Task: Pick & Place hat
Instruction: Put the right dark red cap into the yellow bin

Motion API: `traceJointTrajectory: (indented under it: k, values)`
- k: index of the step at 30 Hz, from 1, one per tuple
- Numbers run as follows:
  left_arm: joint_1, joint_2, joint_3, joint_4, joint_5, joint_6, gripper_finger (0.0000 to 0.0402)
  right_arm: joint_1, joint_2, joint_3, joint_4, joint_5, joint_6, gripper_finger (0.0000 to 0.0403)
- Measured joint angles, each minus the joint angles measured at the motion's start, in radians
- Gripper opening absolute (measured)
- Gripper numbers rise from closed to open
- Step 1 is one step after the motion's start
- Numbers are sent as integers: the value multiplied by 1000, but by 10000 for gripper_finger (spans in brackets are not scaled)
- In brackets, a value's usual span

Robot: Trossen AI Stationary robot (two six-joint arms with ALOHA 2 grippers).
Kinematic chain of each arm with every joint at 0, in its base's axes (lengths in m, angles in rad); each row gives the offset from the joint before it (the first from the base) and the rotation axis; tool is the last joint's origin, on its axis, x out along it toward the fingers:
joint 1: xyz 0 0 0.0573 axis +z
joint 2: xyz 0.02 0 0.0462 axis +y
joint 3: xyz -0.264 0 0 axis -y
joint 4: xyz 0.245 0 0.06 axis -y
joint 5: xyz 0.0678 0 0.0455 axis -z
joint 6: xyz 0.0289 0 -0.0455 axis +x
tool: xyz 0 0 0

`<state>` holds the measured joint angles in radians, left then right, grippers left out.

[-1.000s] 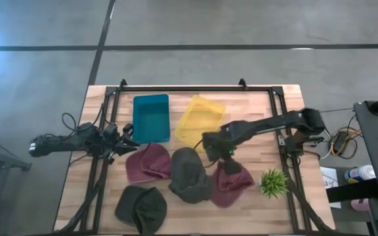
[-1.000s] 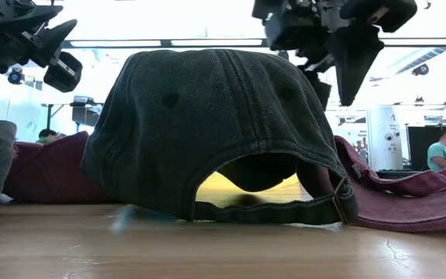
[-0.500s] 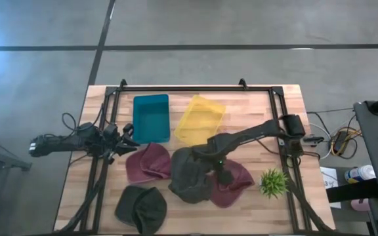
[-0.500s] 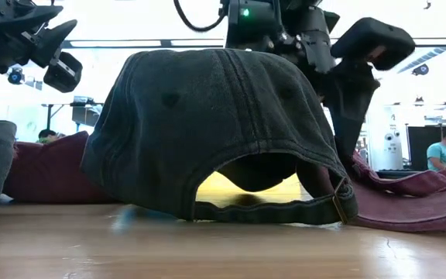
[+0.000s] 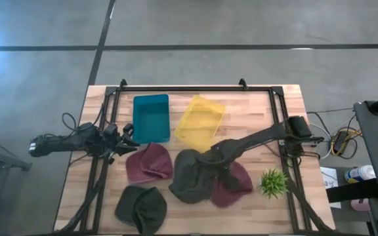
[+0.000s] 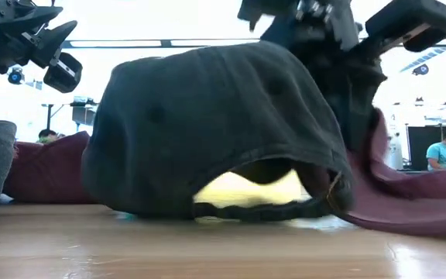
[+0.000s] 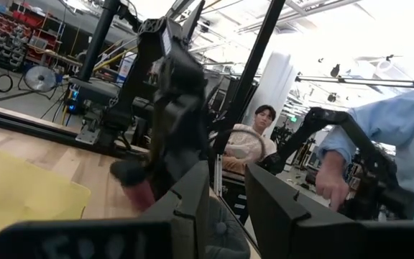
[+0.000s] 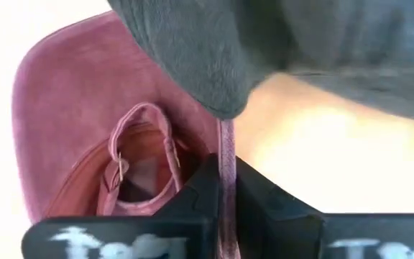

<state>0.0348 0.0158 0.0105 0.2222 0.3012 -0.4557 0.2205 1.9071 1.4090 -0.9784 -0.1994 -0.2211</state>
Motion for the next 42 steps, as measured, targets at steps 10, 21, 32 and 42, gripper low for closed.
traceJointTrajectory:
  k: [10, 21, 32, 42]
  values:
    - [0, 0, 0, -3, 0, 0, 85, 157, -377, -5, -70, 751, -75, 14]
    - [0, 0, 0, -7, 0, 0, 85, 104, -490, -41, 191, 1246, -376, 14]
    - [0, 0, 0, -9, 0, 0, 85, -122, -466, -274, 872, 996, -964, 13]
    - [0, 0, 0, -15, 0, 0, 85, -268, -402, -450, 1057, 780, -1048, 13]
